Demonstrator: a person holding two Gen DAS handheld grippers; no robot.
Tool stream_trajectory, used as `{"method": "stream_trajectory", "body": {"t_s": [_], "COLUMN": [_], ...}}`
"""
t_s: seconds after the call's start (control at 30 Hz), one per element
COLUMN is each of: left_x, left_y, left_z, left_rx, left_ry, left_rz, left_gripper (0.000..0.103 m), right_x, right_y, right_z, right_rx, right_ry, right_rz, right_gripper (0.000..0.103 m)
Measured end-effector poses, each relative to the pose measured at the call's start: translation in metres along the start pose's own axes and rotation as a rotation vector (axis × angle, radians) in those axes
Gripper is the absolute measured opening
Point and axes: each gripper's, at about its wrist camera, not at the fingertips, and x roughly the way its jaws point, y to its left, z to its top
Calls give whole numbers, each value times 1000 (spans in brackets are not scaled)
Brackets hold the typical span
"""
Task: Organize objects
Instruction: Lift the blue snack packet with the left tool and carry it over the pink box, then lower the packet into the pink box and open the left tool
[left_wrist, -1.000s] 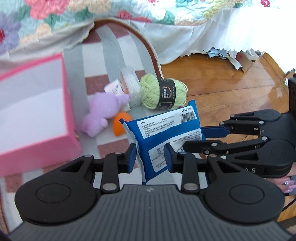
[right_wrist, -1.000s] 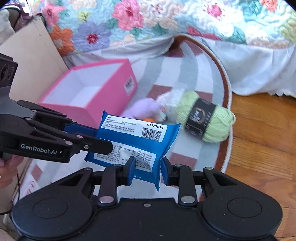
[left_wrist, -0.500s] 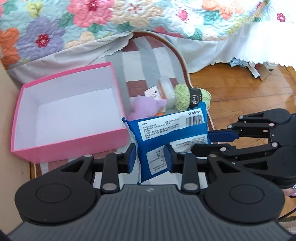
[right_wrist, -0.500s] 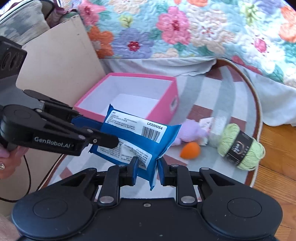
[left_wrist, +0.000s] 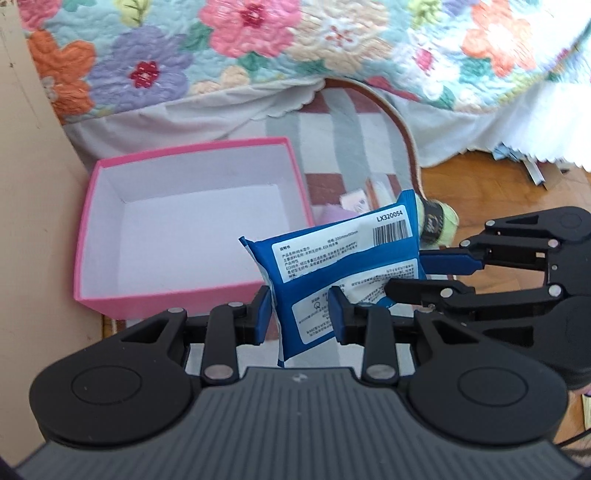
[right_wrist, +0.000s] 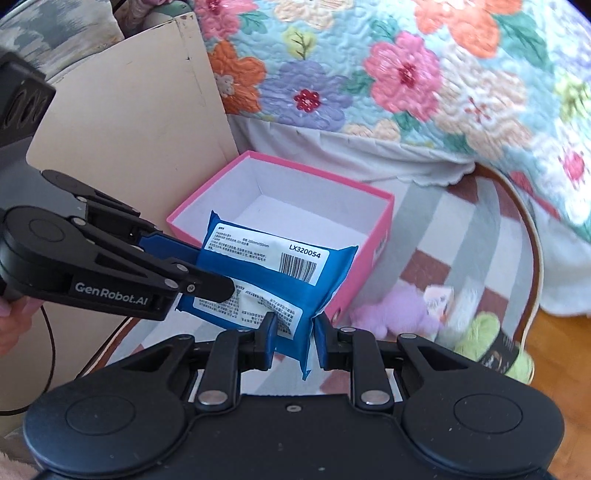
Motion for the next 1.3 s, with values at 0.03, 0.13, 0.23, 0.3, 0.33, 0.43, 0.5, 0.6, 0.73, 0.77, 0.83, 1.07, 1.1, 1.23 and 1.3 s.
{"method": "stream_trajectory", "body": {"t_s": [0.03, 0.13, 0.23, 0.3, 0.33, 0.43, 0.5, 0.6, 0.73, 0.77, 0.83, 1.07, 1.1, 1.23, 1.3], "left_x": [-1, 1, 8, 18, 23, 43, 55, 71, 92, 97, 105, 126, 128, 140, 147], "left_y": [3, 10, 21, 31, 35, 48, 56, 67, 91, 98, 109, 134, 134, 144, 153], "left_z": [6, 23, 41, 55, 60, 76, 85, 95, 104, 106, 107, 103, 102, 99, 97], "left_rx": [6, 8, 9, -4, -9, -5, -13, -13, -49, -57, -68, -84, -76, -100, -132], "left_ry": [-1, 3, 4, 4, 8, 17, 4, -5, -15, -18, -22, -38, -33, 1, 19], "left_rz": [12, 50, 90, 110, 116, 140, 156, 177, 184, 183, 175, 178, 186, 183, 168], "left_gripper": [32, 32, 32, 32, 32, 32, 32, 32, 32, 32, 32, 32, 32, 32, 32], "right_x": [2, 11, 26, 42, 49, 75, 91, 116, 147, 155, 167, 204, 207, 221, 227], "right_y": [1, -2, -7, -11, -13, -19, -23, -27, -31, -32, -36, -35, -34, -31, -28], "right_z": [6, 24, 39, 48, 51, 61, 67, 73, 81, 84, 89, 104, 104, 104, 104], "right_rx": [-6, 5, 24, 41, 52, 81, 111, 145, 175, 177, 186, 183, 180, 182, 173], "right_ry": [0, -2, -4, -1, 3, 12, 14, 12, 8, 3, 1, 32, 39, 68, 86], "right_rz": [-1, 7, 20, 27, 30, 31, 40, 47, 63, 61, 54, 42, 38, 25, 13], "right_gripper": [26, 26, 26, 26, 26, 26, 26, 26, 26, 26, 26, 26, 26, 25, 25]}}
